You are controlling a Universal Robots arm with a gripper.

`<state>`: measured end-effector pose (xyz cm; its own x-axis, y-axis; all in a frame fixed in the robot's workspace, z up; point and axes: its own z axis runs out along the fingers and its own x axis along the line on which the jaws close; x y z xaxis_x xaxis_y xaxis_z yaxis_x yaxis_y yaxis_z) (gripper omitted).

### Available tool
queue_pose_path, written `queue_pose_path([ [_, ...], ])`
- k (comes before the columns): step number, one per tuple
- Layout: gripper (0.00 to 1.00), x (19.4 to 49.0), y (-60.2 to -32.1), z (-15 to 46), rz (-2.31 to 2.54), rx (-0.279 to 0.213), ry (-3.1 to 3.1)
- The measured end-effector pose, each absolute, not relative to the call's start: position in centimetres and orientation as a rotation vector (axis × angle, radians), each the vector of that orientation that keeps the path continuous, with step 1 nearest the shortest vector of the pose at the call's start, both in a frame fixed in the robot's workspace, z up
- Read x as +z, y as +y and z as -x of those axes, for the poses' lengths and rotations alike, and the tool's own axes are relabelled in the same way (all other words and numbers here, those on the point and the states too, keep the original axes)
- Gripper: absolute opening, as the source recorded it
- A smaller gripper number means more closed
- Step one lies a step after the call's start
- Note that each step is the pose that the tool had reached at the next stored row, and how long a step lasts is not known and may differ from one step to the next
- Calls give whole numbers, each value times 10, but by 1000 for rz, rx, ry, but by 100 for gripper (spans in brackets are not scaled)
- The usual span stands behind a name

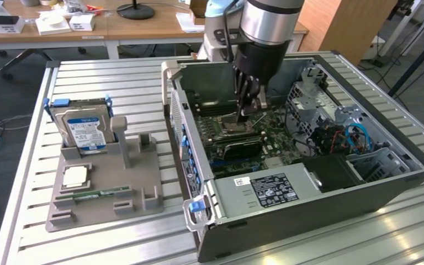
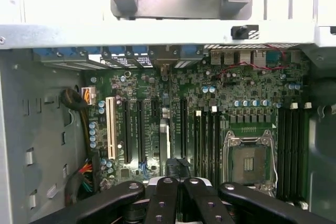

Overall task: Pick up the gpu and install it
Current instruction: 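Press down on the gpu until it lock into place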

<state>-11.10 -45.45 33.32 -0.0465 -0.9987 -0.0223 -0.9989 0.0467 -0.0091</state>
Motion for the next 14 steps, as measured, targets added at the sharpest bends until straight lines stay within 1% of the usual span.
queue_pose_path([
  [6, 10, 341, -454, 111, 2149, 14, 2260],
  [14, 10, 342, -454, 111, 2149, 14, 2261],
])
